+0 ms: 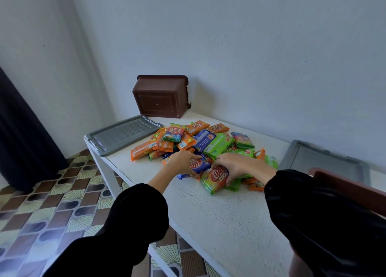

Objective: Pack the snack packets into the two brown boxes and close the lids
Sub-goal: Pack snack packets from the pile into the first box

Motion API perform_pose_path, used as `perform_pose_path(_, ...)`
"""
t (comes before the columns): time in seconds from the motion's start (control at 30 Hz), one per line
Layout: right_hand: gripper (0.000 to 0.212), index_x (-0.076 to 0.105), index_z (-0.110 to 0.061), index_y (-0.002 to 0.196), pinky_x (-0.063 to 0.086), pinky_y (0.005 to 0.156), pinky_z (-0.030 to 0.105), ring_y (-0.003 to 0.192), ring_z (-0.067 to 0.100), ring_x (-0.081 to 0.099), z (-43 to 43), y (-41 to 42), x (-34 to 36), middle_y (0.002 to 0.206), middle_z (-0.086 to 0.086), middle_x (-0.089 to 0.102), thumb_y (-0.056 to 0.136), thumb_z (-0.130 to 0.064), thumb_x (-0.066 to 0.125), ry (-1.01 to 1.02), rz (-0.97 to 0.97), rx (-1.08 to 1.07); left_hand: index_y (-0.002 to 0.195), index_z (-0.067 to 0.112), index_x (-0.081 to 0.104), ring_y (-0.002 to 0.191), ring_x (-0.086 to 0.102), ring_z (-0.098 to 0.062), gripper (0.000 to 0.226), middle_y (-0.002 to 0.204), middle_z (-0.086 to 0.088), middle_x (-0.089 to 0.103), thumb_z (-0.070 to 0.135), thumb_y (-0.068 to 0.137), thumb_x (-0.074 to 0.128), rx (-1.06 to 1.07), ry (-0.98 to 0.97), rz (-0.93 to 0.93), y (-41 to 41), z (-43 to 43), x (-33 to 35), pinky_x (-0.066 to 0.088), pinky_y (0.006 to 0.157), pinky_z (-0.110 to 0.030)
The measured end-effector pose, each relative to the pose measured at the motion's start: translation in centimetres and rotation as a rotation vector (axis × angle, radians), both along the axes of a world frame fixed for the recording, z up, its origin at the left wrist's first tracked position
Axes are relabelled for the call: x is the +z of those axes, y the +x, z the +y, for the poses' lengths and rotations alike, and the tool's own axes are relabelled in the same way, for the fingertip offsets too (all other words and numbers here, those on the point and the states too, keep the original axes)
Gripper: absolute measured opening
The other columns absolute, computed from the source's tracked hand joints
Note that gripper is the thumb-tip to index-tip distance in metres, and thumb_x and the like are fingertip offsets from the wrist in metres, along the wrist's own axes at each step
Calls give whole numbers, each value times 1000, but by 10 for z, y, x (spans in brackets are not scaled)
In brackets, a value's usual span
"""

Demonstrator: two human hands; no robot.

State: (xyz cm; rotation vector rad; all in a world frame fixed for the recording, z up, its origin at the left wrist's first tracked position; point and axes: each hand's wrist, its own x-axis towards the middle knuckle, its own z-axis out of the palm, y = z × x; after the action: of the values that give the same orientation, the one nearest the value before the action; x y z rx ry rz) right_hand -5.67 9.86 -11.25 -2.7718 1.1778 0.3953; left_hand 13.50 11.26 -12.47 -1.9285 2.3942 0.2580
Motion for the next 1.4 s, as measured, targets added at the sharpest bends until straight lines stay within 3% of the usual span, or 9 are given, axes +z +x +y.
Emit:
perform_pose_path(0.13, 74, 47, -21, 132, 41, 80, 27, 109, 18, 45, 7, 0, 8, 118, 2, 47, 66, -27, 80, -71, 16, 21, 139, 33, 40, 105, 53, -17, 73, 124, 1, 56, 49, 74, 71, 13, -12, 21, 1, 0, 1, 43, 69, -24)
perform_pose_path(0.27, 74, 49, -21, 128, 46, 89, 32, 112, 19, 45, 10, -15, 34, 120, 4, 46, 62, -33, 81, -149, -38, -27, 137, 35, 43, 85, 52, -13, 72, 111, 1, 60, 49, 73, 72, 25, -47, 127, -5, -4, 16, 36, 60, -21)
perform_pose_path(0.37, 72, 50, -22, 126, 44, 80, 28, 109, 20, 47, 19, -46, 70, 114, 5, 45, 61, -30, 81, -212, -122, -132, 134, 38, 46, 71, 49, -11, 69, 97, 2, 62, 48, 71, 73, -26, -139, 225, -26, -5, 40, 32, 51, -23)
perform_pose_path(0.5, 67, 53, -28, 119, 41, 71, 27, 92, 14, 48, 49, -107, 119, 97, -4, 42, 58, -34, 82, -309, -234, -318, 130, 37, 51, 99, 60, -18, 67, 114, -1, 65, 45, 69, 77, -181, -226, 364, -73, 0, 76, 49, 70, -36)
perform_pose_path(0.63, 67, 53, -30, 116, 38, 70, 26, 89, 11, 46, 99, -168, 147, 98, -8, 44, 57, -40, 83, -369, -233, -493, 129, 38, 52, 97, 61, -19, 67, 108, -2, 65, 44, 67, 78, -383, -194, 454, -131, 14, 104, 51, 85, -42)
perform_pose_path(0.83, 68, 51, -34, 113, 47, 73, 30, 89, 10, 52, 190, -229, 148, 102, -14, 51, 55, -41, 85, -312, -255, -730, 127, 38, 53, 95, 61, -16, 71, 105, 1, 65, 55, 62, 77, -682, -171, 394, -210, 55, 121, 51, 83, -39)
perform_pose_path(0.93, 66, 45, -43, 106, 41, 65, 18, 88, 7, 52, 230, -247, 137, 97, -21, 48, 53, -41, 85, -257, -260, -825, 127, 38, 53, 95, 60, -14, 72, 105, 2, 65, 58, 62, 75, -813, -113, 345, -240, 73, 115, 51, 80, -37)
perform_pose_path(1.2, 79, 37, -45, 123, 38, 71, 20, 94, -1, 40, 286, -268, 84, 106, -24, 40, 56, -56, 76, -126, -70, -836, 121, 44, 51, 89, 55, 1, 76, 106, 17, 60, 79, 54, 45, -1041, -24, 225, -267, 108, 80, 42, 65, -9)
perform_pose_path(1.4, 72, 33, -41, 126, 38, 88, 16, 120, 3, 41, 297, -265, 54, 131, -20, 38, 66, -59, 66, -27, -16, -781, 127, 46, 44, 108, 47, 0, 68, 121, 20, 50, 65, 66, 68, -1130, 99, 49, -269, 131, 56, 47, 80, -20)
